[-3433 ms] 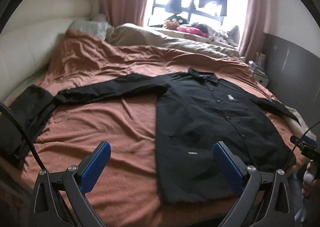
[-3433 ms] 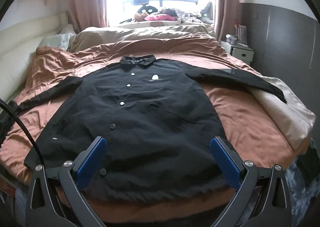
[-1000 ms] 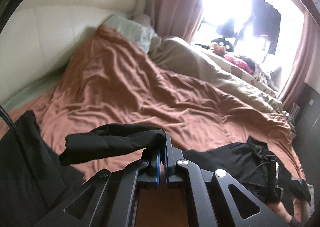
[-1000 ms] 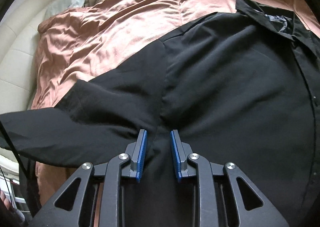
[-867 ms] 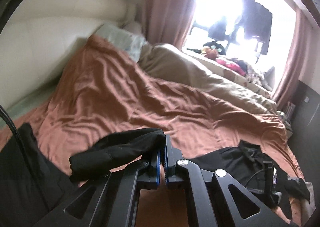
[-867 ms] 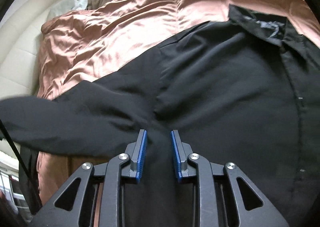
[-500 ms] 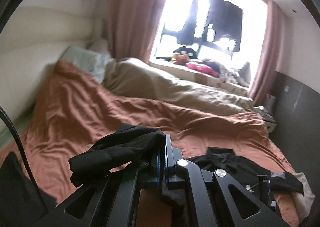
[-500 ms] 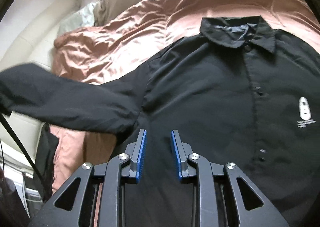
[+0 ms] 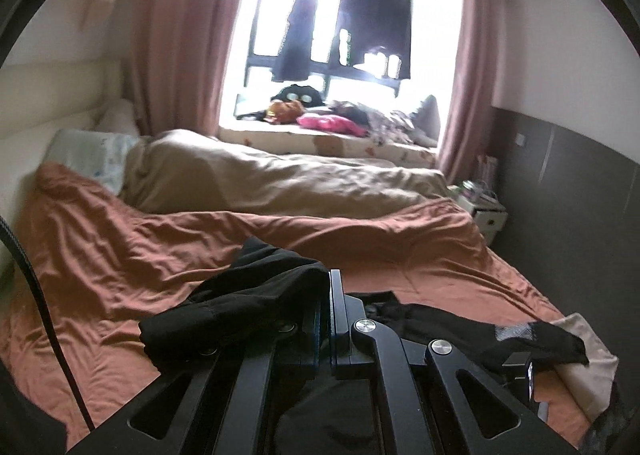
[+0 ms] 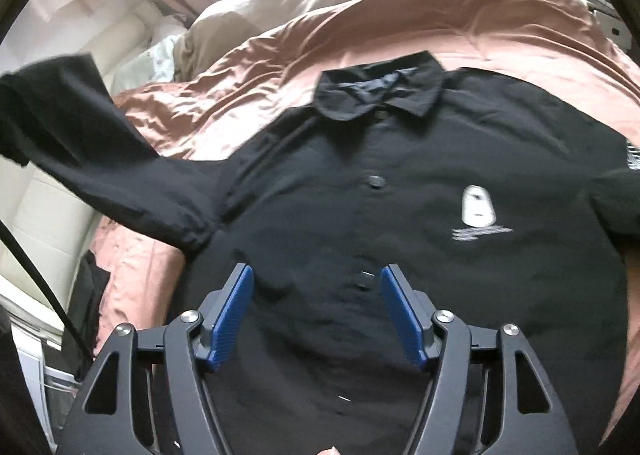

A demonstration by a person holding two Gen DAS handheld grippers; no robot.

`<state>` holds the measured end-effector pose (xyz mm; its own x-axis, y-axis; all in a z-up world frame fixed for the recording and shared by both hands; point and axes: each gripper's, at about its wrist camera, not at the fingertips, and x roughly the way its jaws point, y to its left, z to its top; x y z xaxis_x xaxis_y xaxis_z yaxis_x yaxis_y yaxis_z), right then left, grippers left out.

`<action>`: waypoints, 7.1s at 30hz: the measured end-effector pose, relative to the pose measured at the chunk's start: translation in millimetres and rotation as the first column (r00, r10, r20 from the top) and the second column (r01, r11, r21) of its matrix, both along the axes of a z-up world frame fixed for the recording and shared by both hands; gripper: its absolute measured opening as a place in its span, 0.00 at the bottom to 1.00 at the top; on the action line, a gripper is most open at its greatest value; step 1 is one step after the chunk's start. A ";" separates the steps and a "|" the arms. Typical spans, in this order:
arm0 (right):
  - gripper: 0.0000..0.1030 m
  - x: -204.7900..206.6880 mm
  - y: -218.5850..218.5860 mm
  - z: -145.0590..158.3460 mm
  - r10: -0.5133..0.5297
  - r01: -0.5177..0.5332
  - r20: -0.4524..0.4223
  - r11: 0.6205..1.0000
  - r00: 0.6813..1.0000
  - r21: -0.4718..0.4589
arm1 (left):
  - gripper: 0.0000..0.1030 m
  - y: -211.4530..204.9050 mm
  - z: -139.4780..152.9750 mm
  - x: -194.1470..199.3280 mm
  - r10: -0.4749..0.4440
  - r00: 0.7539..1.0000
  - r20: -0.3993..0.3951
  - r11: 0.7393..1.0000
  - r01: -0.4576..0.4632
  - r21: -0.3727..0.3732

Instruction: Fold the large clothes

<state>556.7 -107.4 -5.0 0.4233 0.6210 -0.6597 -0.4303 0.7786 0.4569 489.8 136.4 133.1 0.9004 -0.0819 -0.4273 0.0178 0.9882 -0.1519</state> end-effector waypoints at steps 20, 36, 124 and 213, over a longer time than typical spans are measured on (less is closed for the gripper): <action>0.63 -22.0 -127.5 -21.2 -0.185 0.185 0.007 0.983 0.983 -0.007 | 0.79 -143.0 -130.8 57.7 -0.350 0.882 -0.315 0.936 0.319 -0.149; 0.63 -2.7 -30.1 -13.9 -0.036 0.057 0.101 0.973 0.994 -0.224 | 0.79 5.8 -185.4 4.2 -0.039 0.906 -0.421 0.996 0.001 -0.090; 0.00 -97.3 -356.6 17.8 -0.686 0.633 0.042 0.691 0.726 0.350 | 0.78 -56.0 -207.0 -19.0 0.008 0.874 -0.487 0.999 -0.029 -0.036; 0.54 30.1 -193.8 -51.4 -0.258 0.280 -0.144 0.947 0.955 0.159 | 0.81 -163.6 -244.2 70.2 -0.177 0.796 -0.579 0.962 0.264 0.069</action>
